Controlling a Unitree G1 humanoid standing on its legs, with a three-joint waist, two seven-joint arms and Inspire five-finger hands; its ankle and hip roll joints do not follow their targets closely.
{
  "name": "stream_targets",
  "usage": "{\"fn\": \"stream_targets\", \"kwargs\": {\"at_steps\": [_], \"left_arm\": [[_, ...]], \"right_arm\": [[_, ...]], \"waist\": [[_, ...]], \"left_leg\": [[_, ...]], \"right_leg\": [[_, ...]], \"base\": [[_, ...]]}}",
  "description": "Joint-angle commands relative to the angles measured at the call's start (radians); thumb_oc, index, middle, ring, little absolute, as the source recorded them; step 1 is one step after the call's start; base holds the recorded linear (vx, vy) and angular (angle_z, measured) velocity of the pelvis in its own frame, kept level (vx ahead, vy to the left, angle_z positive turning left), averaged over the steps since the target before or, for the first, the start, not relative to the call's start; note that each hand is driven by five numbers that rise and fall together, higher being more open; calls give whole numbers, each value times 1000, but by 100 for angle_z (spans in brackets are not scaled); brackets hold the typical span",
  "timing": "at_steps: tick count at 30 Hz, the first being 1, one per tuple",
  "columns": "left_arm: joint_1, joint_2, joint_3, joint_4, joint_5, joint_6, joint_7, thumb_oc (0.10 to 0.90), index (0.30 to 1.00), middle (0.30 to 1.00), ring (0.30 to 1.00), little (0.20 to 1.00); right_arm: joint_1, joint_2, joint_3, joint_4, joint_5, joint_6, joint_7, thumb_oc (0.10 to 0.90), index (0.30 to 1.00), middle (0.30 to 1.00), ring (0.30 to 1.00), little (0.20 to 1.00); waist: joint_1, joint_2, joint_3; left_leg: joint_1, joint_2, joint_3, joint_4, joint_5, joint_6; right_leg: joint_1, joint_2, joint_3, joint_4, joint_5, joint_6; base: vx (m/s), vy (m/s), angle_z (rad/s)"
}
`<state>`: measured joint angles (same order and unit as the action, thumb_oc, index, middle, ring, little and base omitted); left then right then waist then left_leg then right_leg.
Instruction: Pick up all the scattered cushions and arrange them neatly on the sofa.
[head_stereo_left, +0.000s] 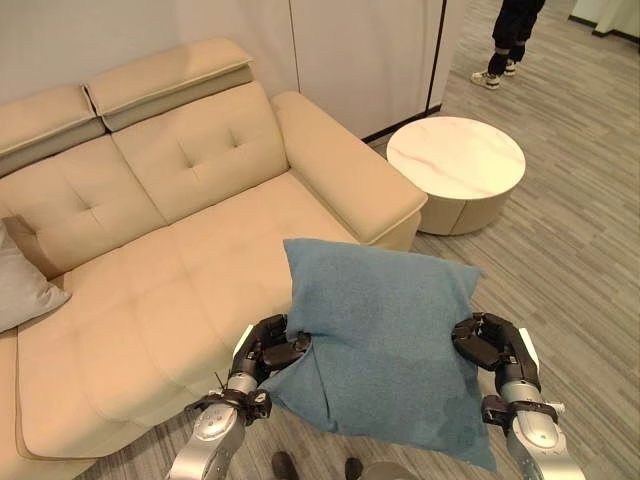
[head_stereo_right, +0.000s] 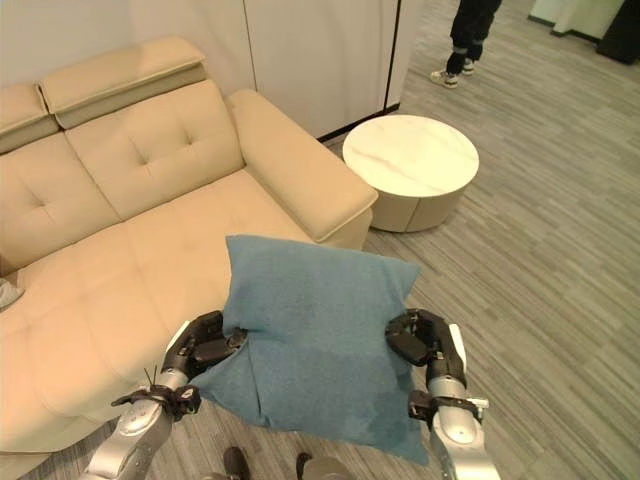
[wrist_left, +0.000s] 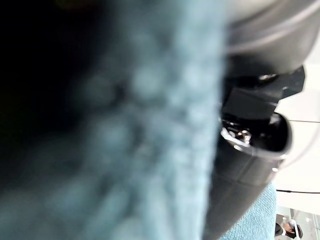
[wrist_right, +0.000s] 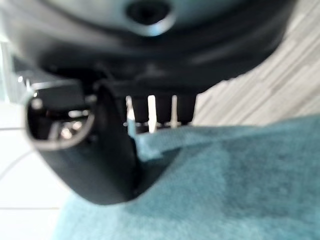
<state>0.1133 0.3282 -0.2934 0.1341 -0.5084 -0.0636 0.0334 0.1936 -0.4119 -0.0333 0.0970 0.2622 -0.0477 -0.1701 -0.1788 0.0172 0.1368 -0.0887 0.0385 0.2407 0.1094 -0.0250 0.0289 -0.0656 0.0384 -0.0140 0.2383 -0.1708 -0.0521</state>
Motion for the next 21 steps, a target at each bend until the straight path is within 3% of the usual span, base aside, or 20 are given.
{"fn": "stream_targets", "kwargs": {"at_steps": [1,5,7,9,10,12,14,16,17,18,19,20,21], "left_arm": [[-106,0,24,-208,6,-130,-38,400,300,300,300,300],[-91,15,41,-217,12,-131,-32,400,300,300,300,300],[-90,15,39,-217,14,-130,-35,400,300,300,300,300],[-82,13,40,-216,26,-133,-42,400,300,300,300,300],[-80,14,41,-215,30,-138,-48,400,300,300,300,300],[-90,12,35,-212,38,-146,-44,400,300,300,300,300],[-94,12,32,-220,32,-149,-59,400,300,300,300,300],[-90,3,33,-220,35,-149,-66,400,300,300,300,300],[-88,1,34,-224,28,-151,-73,400,300,300,300,300],[-82,4,33,-231,23,-149,-82,400,300,300,300,300],[-82,4,33,-231,23,-148,-82,400,300,300,300,300],[-86,7,36,-231,20,-146,-73,400,300,300,300,300],[-86,8,36,-232,20,-146,-73,400,300,300,300,300]], "right_arm": [[-105,40,39,-140,12,-144,71,400,300,300,300,300],[-121,54,65,-133,19,-139,87,400,300,300,300,300],[-119,57,67,-132,23,-140,90,400,300,300,300,300],[-111,60,64,-132,26,-140,95,400,300,300,300,300],[-114,54,66,-131,35,-146,94,400,300,300,300,300],[-113,47,71,-120,48,-154,95,400,300,300,300,300],[-99,40,58,-137,57,-153,101,400,300,300,300,300],[-98,41,56,-132,65,-158,105,400,300,300,300,300],[-92,40,49,-136,70,-160,109,400,300,300,300,300],[-91,33,40,-139,82,-165,106,400,300,300,300,300],[-91,33,40,-138,82,-165,106,400,300,300,300,300],[-95,25,40,-144,83,-168,98,400,300,300,300,300],[-95,25,40,-143,83,-168,98,400,300,300,300,300]], "waist": [[7,-71,-60],[18,-72,-48],[13,-73,-48],[-3,-71,-49],[-11,-72,-51],[-20,-82,-40],[-25,-93,-36],[-19,-88,-46],[-20,-84,-51],[-24,-90,-49],[-27,-88,-49],[-18,-111,-33],[-18,-107,-32]], "left_leg": [[58,-41,-5,37,-151,13],[92,-59,-30,6,-151,35],[102,-63,-47,-2,-153,37],[126,-71,-83,-19,-152,36],[142,-85,-120,-39,-151,34],[172,-118,-191,-46,-160,28],[176,-136,-231,-14,-178,20],[176,-132,-245,25,-171,-9],[169,-117,-229,63,-156,-39],[107,-65,-175,231,-89,-77],[97,-62,-178,246,-95,-79],[30,-18,-113,418,-31,-83],[21,-12,-115,433,-37,-84]], "right_leg": [[37,-129,43,-6,31,163],[-33,-125,102,140,106,189],[-48,-101,136,153,99,185],[-66,-29,223,141,71,175],[-85,31,274,78,58,161],[-155,98,302,-6,105,165],[-115,78,306,-43,104,153],[-79,71,314,-58,105,133],[-60,62,301,-70,104,121],[-20,39,266,-90,99,101],[-22,42,263,-91,101,100],[11,29,245,-95,98,71],[8,34,244,-94,99,70]], "base": [[138,147,6],[116,86,4],[92,24,17],[187,20,53],[323,-29,48],[317,-74,38],[194,-85,91],[183,-126,165],[230,-203,81],[156,-157,59],[163,-244,87],[63,-137,97],[115,-190,93]]}}
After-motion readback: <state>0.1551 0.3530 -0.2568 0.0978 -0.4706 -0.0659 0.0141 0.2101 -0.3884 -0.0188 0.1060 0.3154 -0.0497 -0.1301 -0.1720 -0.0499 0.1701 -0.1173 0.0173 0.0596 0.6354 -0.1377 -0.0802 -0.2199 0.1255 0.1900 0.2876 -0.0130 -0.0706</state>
